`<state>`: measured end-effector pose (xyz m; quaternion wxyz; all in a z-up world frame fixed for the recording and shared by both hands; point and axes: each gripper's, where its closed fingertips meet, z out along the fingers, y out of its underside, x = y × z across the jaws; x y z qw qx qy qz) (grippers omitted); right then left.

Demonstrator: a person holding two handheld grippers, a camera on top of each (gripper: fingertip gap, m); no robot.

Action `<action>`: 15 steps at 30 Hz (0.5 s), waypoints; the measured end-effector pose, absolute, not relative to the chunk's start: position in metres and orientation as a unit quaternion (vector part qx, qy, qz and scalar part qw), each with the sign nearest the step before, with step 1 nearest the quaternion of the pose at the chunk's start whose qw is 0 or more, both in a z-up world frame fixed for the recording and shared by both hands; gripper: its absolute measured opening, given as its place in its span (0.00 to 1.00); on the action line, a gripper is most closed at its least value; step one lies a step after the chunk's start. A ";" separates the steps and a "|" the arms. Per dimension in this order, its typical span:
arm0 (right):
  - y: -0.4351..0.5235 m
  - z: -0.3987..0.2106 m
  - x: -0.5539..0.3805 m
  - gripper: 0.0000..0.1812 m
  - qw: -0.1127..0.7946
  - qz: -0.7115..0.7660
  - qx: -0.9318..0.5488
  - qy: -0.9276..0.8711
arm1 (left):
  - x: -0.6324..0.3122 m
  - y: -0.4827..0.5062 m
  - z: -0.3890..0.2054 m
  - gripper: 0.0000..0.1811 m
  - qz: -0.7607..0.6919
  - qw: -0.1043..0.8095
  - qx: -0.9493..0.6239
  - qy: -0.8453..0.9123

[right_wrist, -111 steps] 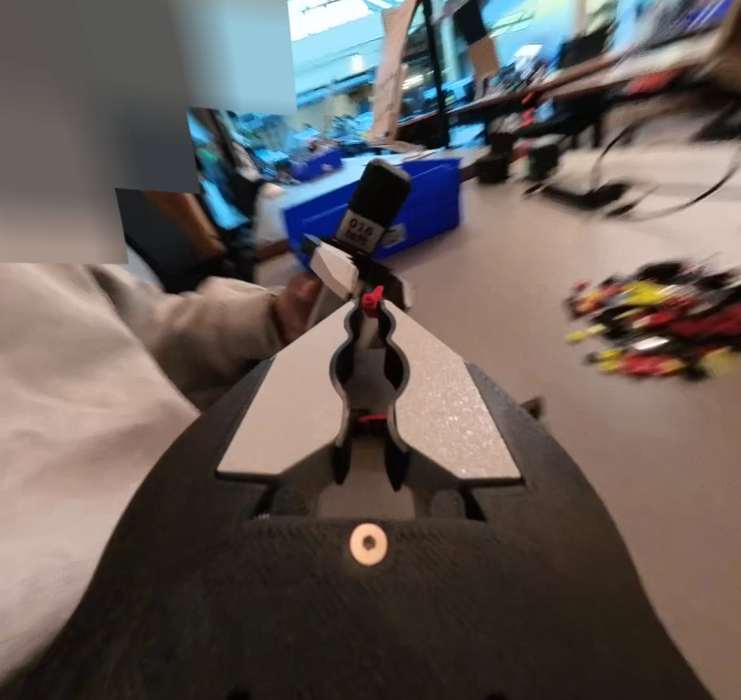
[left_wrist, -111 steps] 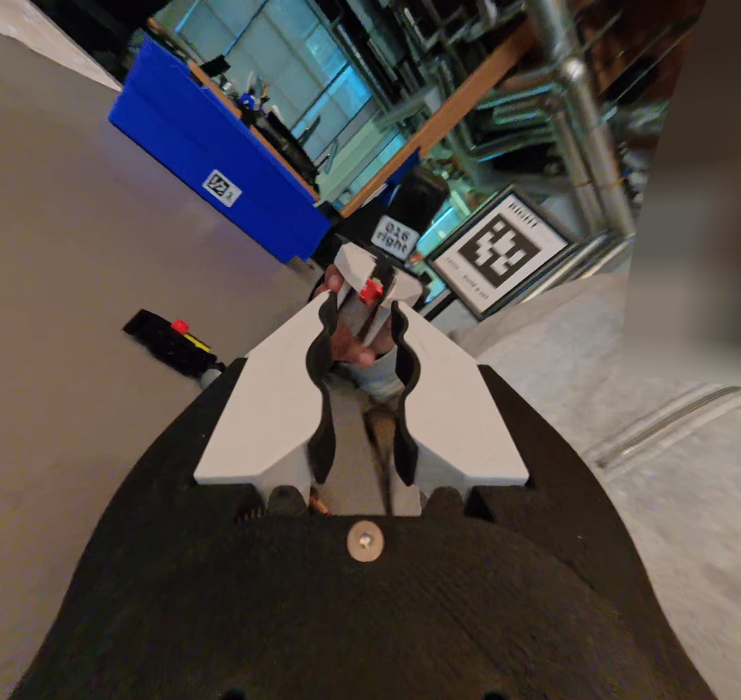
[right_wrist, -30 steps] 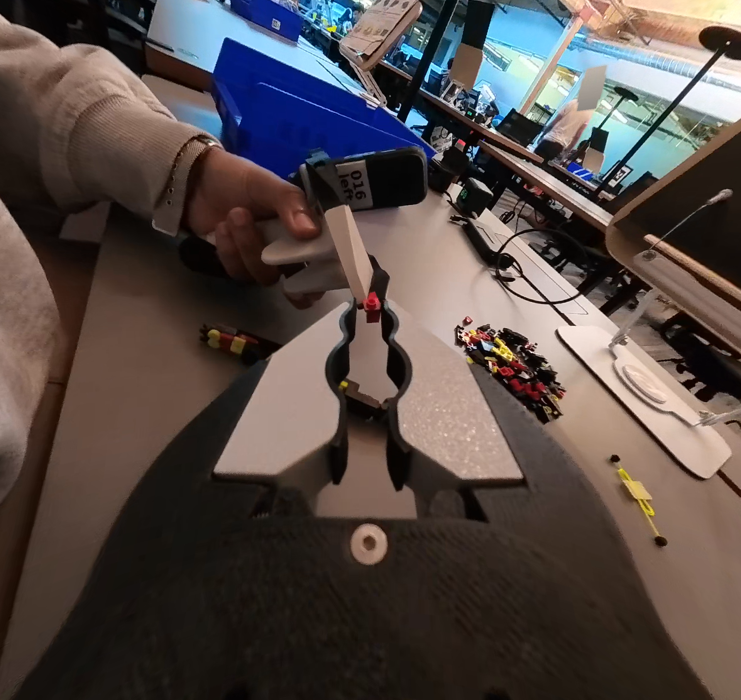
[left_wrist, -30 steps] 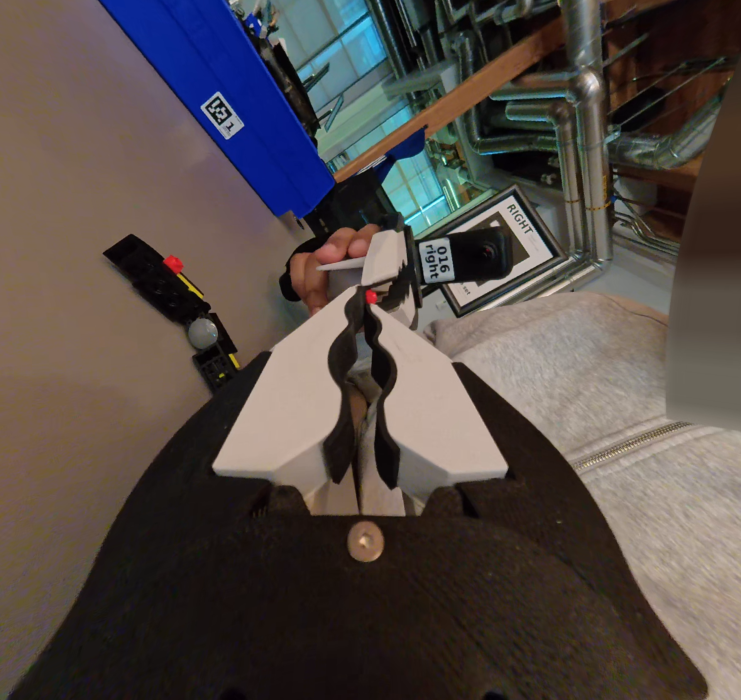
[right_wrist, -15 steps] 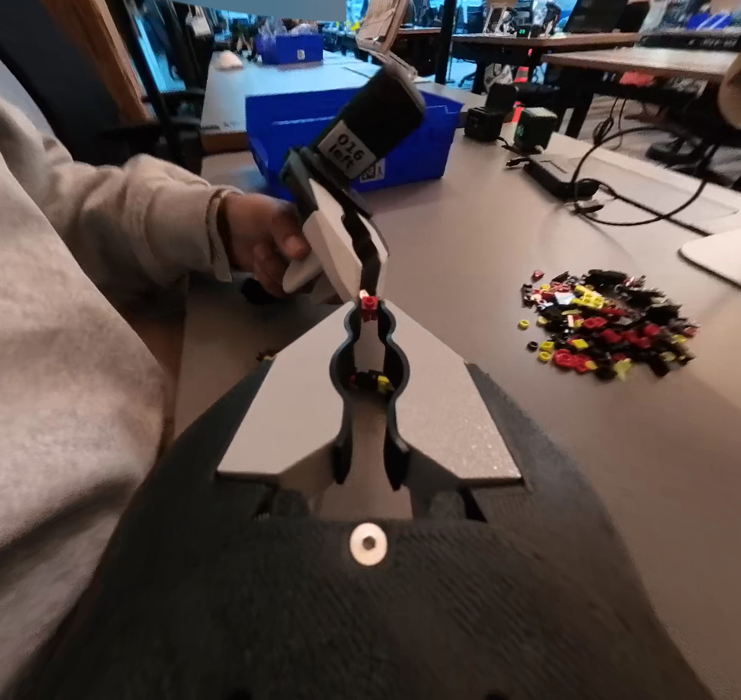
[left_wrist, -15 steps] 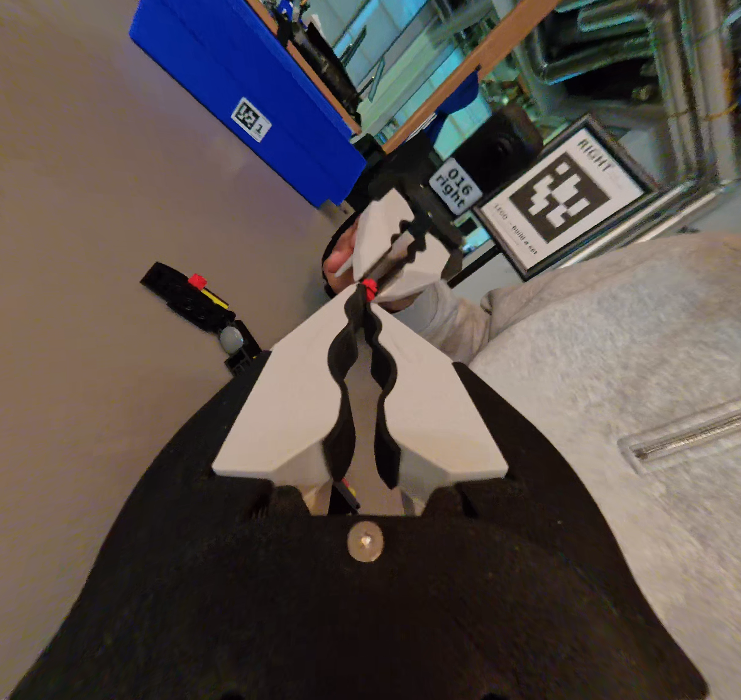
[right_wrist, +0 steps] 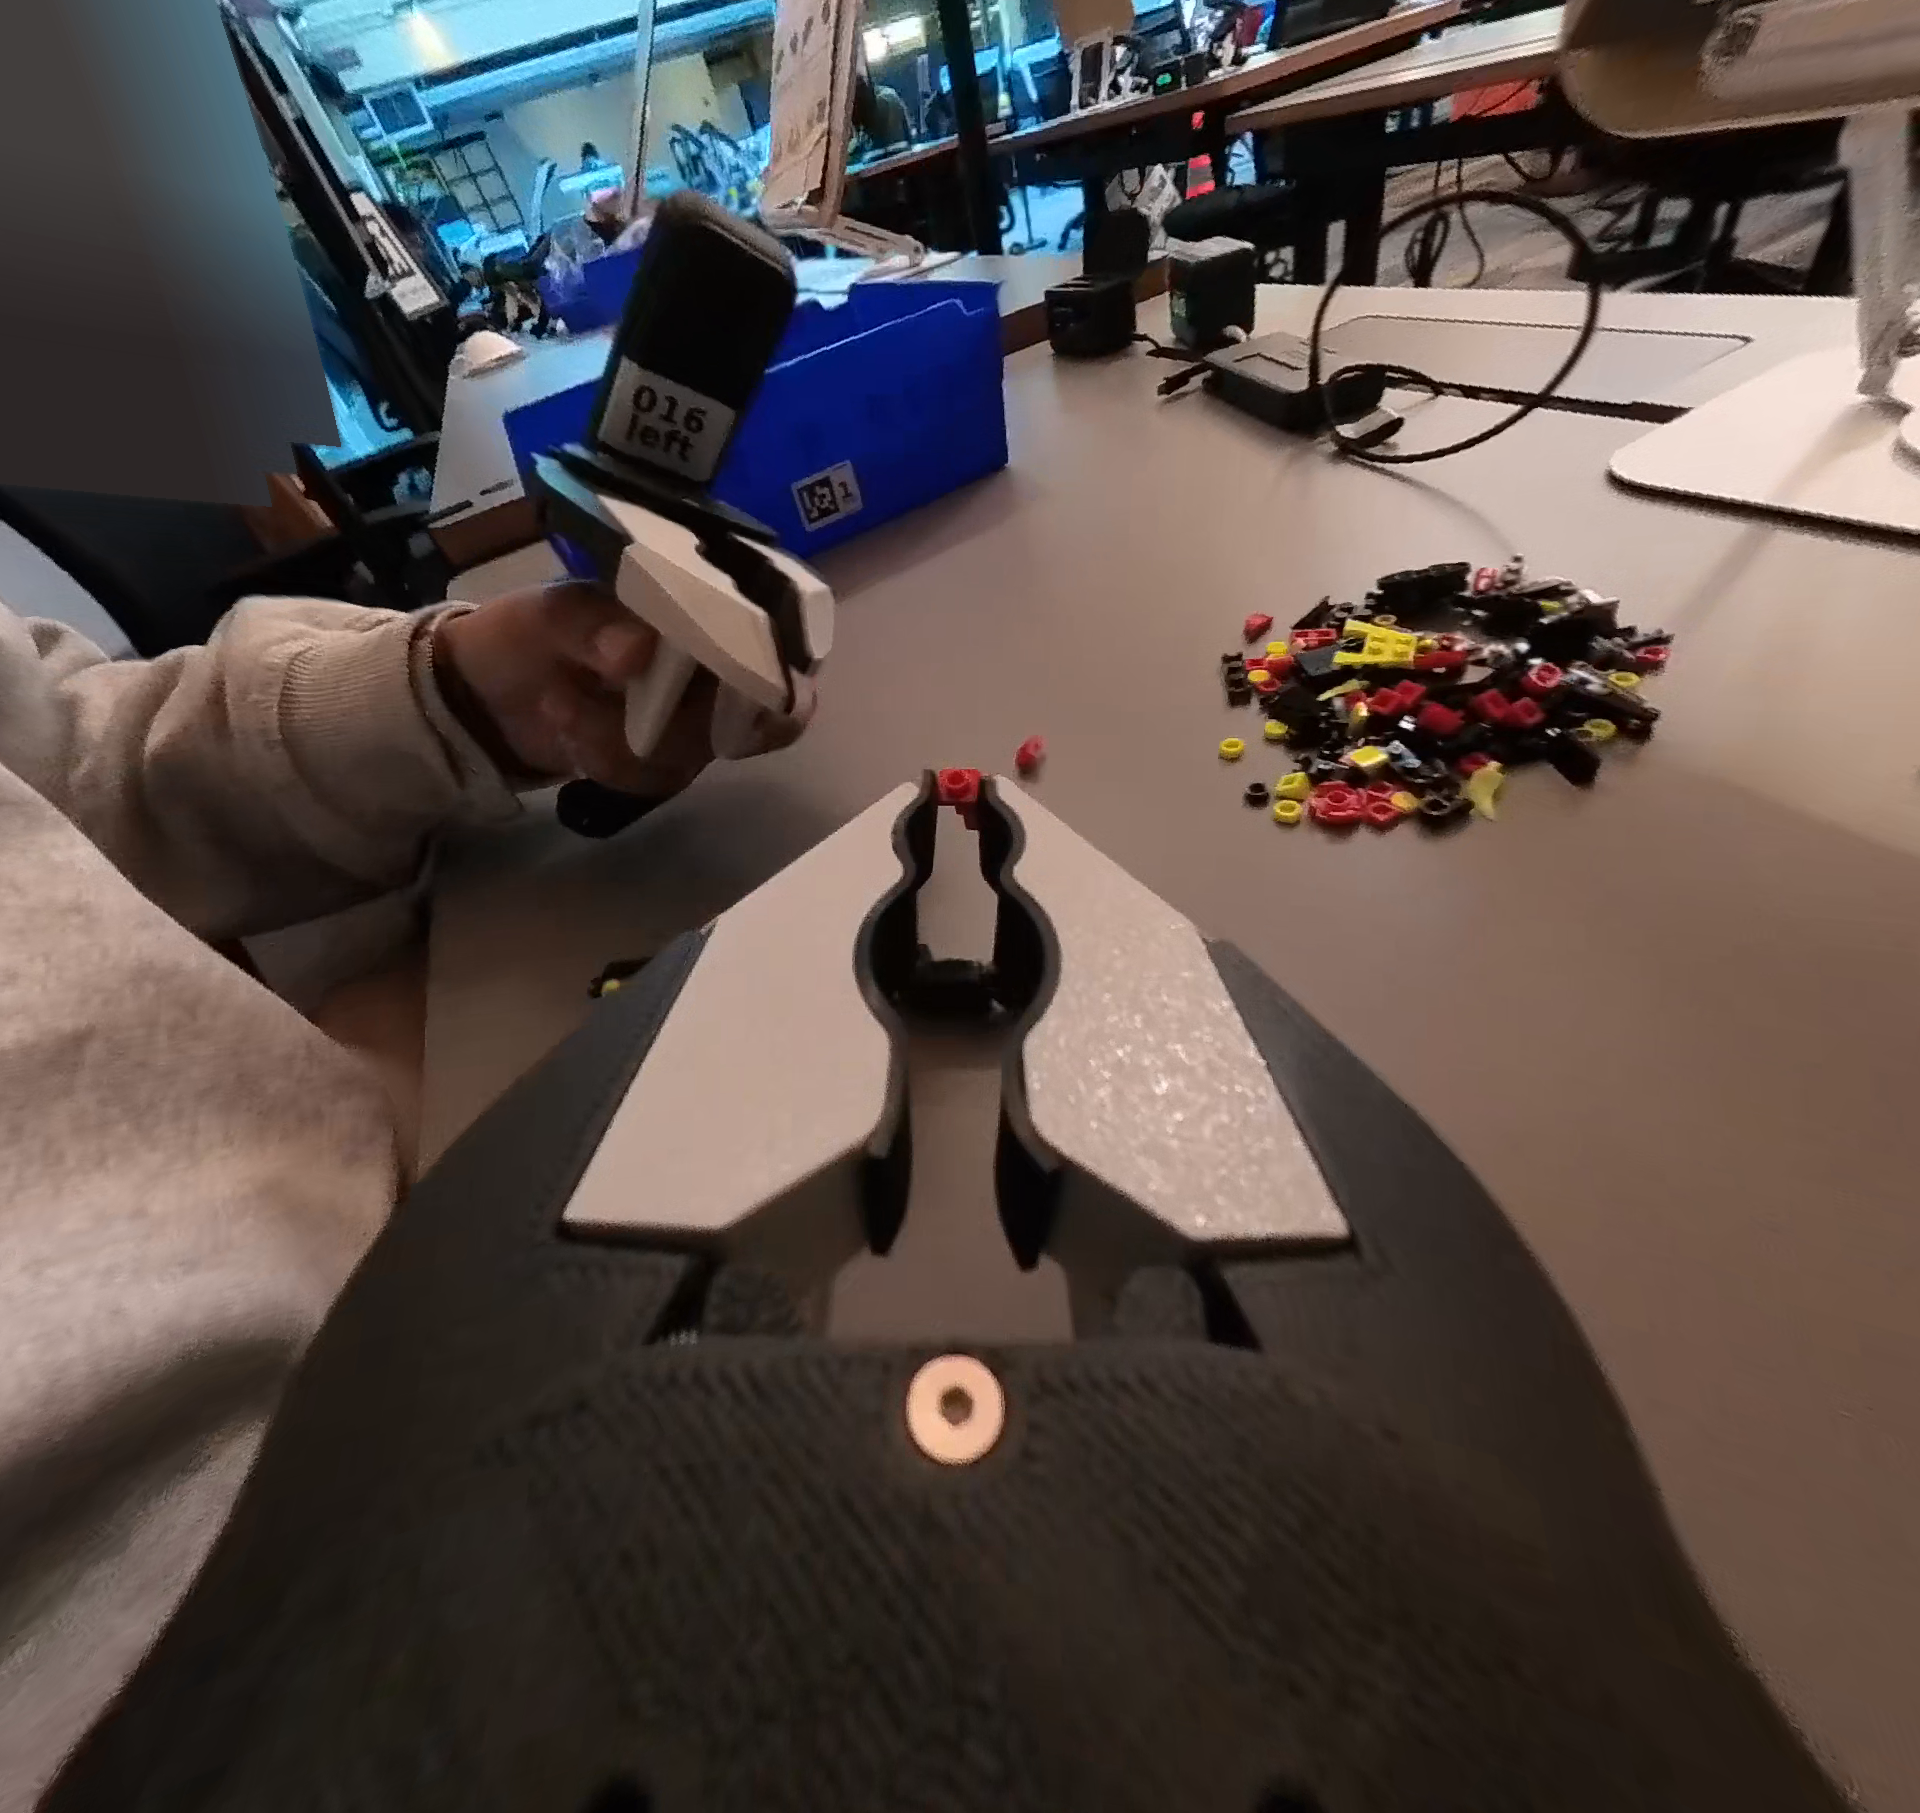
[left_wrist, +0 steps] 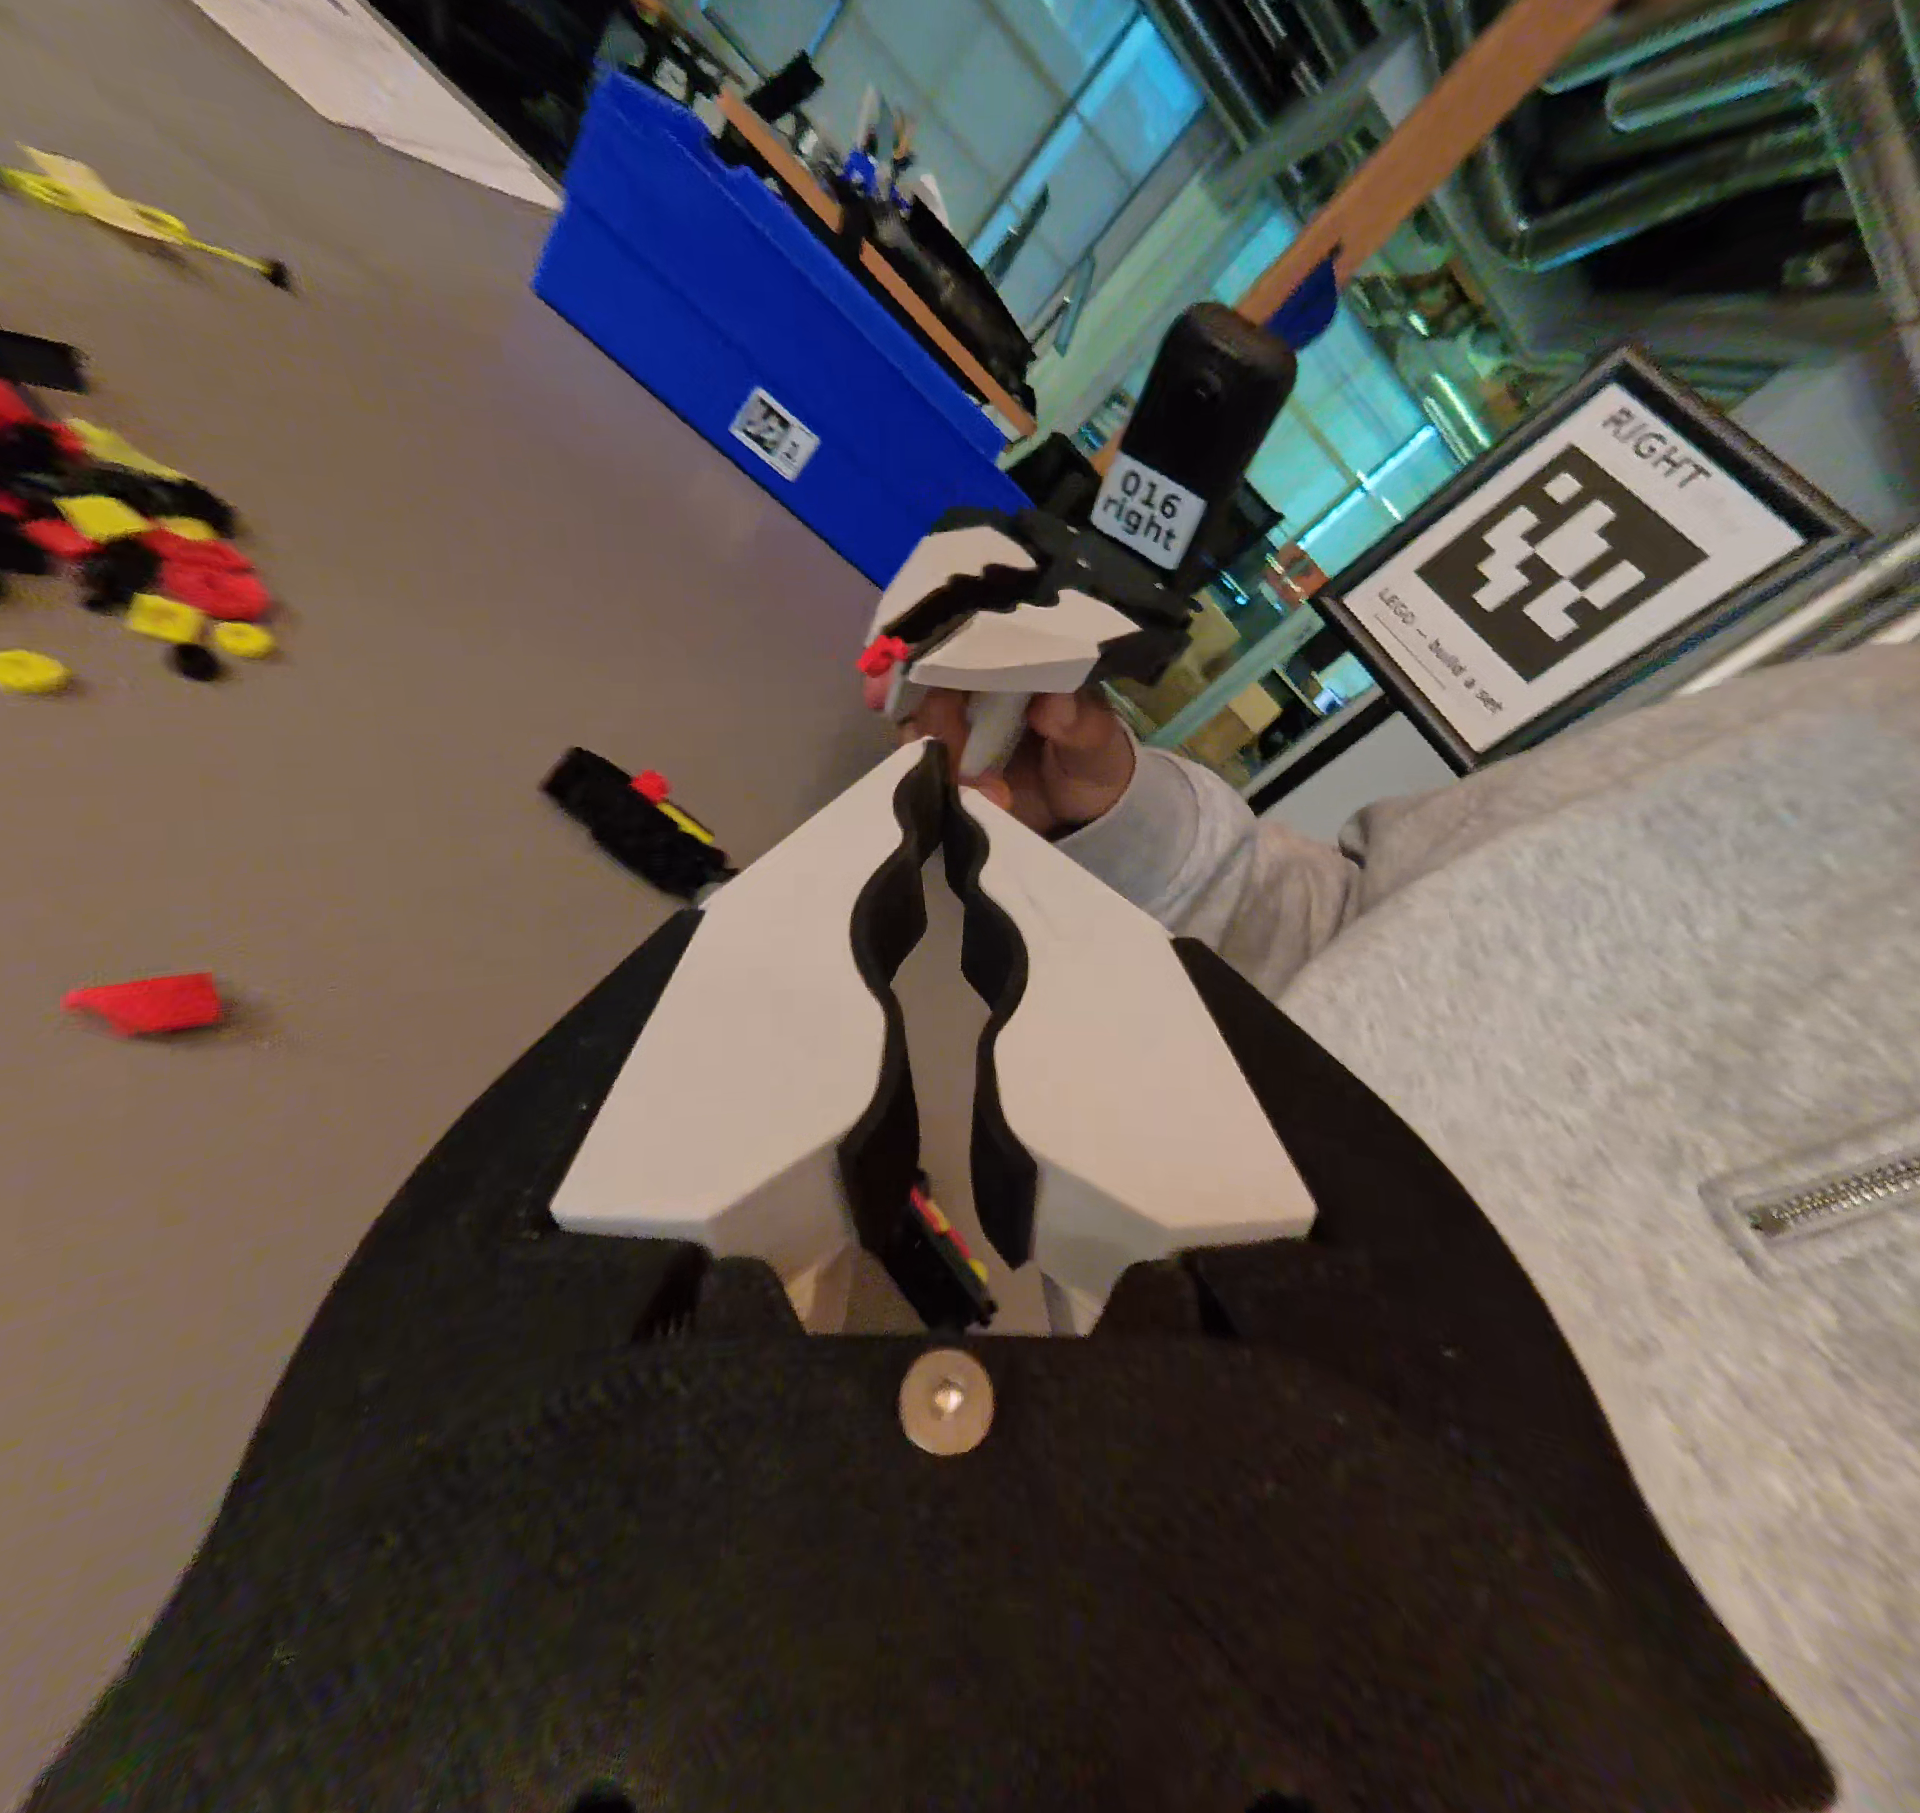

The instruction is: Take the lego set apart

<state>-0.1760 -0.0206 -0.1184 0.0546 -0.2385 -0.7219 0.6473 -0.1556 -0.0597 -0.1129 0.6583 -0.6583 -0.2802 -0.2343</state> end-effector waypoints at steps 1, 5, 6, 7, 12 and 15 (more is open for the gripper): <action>-0.019 -0.118 -0.178 0.03 0.050 0.652 -0.244 -0.716 | -0.163 -0.065 -0.115 0.00 -0.220 0.659 -0.657 -0.293; -0.015 -0.118 -0.181 0.03 0.046 0.659 -0.256 -0.706 | -0.197 -0.095 -0.129 0.00 -0.124 0.641 -0.669 -0.354; -0.015 -0.118 -0.182 0.03 0.047 0.659 -0.257 -0.705 | -0.205 -0.104 -0.132 0.00 -0.095 0.634 -0.674 -0.369; -0.015 -0.118 -0.182 0.03 0.047 0.659 -0.259 -0.705 | -0.214 -0.113 -0.137 0.00 -0.062 0.621 -0.681 -0.383; -0.015 -0.120 -0.183 0.03 0.048 0.655 -0.262 -0.707 | -0.227 -0.135 -0.165 0.07 0.050 0.530 -0.754 -0.384; -0.018 -0.122 -0.182 0.03 0.051 0.649 -0.257 -0.714 | -0.225 -0.130 -0.180 0.13 0.082 0.478 -0.793 -0.368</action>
